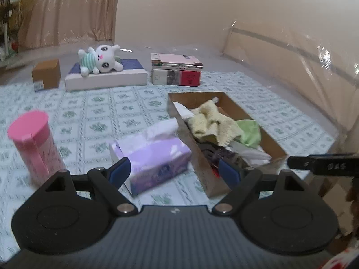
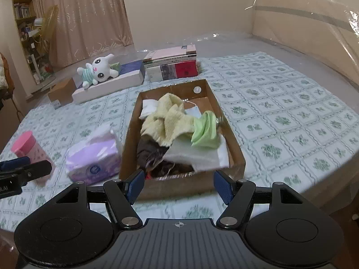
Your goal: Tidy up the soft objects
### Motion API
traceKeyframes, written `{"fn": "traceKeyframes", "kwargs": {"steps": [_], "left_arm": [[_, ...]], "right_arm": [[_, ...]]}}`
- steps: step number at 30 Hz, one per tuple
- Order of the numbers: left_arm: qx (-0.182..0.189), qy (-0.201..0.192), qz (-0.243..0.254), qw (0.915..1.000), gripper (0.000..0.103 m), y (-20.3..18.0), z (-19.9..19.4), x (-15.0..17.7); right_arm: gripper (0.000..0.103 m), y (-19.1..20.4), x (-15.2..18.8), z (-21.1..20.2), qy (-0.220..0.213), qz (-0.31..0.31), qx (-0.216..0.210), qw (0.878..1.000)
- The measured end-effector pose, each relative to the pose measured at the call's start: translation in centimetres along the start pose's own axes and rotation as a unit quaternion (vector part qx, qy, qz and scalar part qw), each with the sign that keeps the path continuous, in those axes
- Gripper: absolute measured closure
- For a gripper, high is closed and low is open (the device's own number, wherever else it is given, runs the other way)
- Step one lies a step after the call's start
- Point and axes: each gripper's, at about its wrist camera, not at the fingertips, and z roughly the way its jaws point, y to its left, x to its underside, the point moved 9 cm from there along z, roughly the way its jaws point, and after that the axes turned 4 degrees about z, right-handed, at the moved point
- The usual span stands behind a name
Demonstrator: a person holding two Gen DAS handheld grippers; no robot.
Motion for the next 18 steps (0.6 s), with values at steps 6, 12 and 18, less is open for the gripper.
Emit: {"fn": "traceKeyframes", "kwargs": {"steps": [6, 12, 18], "left_arm": [[-0.014, 0.010, 0.002, 0.9999, 0.019, 0.4, -2.4, 2.6], [-0.010, 0.054, -0.030, 0.9980, 0.016, 1.4, -2.9, 5.9], [-0.012, 0.074, -0.037, 0.9964, 0.012, 1.3, -3.1, 7.6]], "right_arm": [[0.035, 1.5, 2.8, -2.0, 0.000, -0.009, 0.016, 1.000], [0.035, 2.7, 4.7, -2.8, 0.004, -0.025, 0.028, 0.999], [0.035, 3.8, 5.8, -3.2, 0.007, -0.043, 0.033, 0.998]]}}
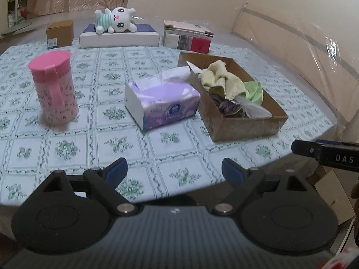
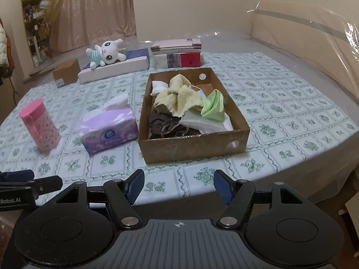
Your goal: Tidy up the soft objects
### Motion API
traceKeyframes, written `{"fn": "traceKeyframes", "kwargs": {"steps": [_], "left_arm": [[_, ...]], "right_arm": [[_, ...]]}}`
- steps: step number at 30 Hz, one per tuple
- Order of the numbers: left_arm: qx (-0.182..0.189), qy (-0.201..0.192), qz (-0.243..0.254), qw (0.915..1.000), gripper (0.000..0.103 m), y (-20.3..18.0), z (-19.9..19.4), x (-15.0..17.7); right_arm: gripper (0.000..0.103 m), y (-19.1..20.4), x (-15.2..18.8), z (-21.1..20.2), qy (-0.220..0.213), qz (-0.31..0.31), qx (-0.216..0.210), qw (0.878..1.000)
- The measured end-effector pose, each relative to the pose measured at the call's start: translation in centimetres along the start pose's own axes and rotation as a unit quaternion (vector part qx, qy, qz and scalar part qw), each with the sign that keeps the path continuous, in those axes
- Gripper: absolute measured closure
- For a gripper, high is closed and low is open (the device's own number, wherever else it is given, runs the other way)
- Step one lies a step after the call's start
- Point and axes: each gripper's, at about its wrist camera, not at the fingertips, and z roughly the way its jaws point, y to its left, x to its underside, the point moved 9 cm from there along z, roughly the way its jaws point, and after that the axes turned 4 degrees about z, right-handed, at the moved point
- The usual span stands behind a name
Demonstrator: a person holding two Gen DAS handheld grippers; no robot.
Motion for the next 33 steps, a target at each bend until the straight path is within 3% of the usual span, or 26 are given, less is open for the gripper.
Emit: {"fn": "traceKeyframes", "kwargs": {"steps": [33], "left_arm": [[-0.035, -0.015, 0.001, 0.9993, 0.008, 0.1, 0.2, -1.4]], "right_arm": [[0.035, 1.1, -1.2, 1.1, -0.010, -0.023, -0.004, 1.000]]}}
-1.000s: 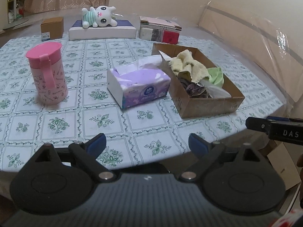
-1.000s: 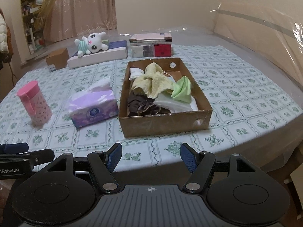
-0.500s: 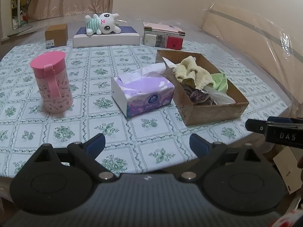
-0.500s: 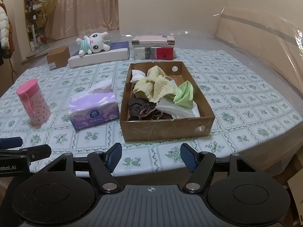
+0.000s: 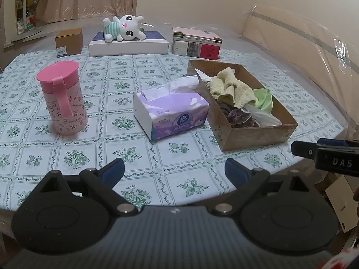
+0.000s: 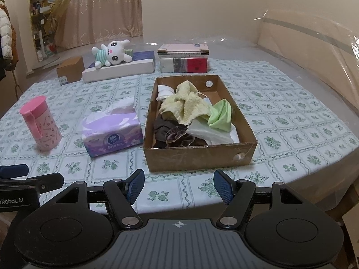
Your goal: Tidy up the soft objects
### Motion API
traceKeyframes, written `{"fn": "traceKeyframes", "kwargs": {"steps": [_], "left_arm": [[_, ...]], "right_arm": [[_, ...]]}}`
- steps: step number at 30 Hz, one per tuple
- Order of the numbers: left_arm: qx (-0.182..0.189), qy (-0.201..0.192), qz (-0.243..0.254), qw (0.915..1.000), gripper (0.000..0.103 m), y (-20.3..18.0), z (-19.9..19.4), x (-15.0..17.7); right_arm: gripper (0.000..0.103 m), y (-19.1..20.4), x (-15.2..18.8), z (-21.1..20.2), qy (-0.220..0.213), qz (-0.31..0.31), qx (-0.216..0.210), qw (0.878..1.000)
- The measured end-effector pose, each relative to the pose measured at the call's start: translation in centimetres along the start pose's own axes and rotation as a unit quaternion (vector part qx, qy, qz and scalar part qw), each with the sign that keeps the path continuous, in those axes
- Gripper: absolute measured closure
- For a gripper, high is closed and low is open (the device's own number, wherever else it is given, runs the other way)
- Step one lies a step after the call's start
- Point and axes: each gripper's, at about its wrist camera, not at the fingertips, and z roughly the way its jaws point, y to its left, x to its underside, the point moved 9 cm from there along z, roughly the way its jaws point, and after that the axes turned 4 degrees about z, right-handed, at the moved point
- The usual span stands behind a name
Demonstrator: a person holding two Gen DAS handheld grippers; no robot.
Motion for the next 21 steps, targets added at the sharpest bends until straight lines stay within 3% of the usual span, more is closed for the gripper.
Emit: {"fn": "traceKeyframes", "kwargs": {"steps": [21], "left_arm": [[-0.004, -0.001, -0.001, 1.0000, 0.008, 0.00, 0.03, -0.22]], "right_arm": [[0.035, 0.35, -0.53, 0.11, -0.007, -0.001, -0.003, 1.000]]}}
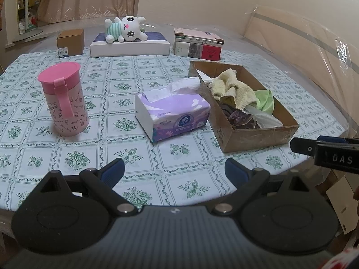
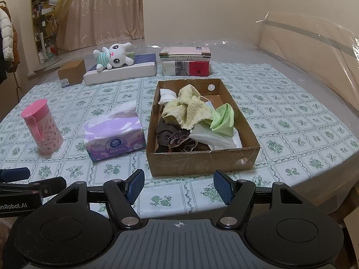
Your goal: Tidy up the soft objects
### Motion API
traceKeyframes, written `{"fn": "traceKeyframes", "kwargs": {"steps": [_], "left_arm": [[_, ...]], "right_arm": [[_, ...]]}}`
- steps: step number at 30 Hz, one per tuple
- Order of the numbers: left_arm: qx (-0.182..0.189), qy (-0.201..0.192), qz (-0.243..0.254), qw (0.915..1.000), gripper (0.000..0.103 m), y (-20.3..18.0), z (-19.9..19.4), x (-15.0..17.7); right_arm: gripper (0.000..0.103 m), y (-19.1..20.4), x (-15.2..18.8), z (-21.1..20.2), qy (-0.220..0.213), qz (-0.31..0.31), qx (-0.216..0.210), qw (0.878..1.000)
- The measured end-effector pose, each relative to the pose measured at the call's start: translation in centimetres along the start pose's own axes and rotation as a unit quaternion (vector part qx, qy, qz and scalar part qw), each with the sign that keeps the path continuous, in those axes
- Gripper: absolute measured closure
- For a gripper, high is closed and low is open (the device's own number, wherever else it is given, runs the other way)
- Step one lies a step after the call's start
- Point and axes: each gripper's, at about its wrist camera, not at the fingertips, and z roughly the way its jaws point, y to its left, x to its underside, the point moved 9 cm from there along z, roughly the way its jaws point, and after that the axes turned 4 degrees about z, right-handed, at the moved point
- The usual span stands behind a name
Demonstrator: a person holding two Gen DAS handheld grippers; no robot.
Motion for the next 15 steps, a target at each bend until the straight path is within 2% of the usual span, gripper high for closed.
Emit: {"fn": "traceKeyframes", "kwargs": {"steps": [15], "left_arm": [[0.001, 0.000, 0.001, 1.0000, 0.008, -0.08, -0.05, 0.07]], "right_arm": [[0.035, 0.01, -0.02, 0.08, -0.001, 0.000, 0.000, 1.000]]}}
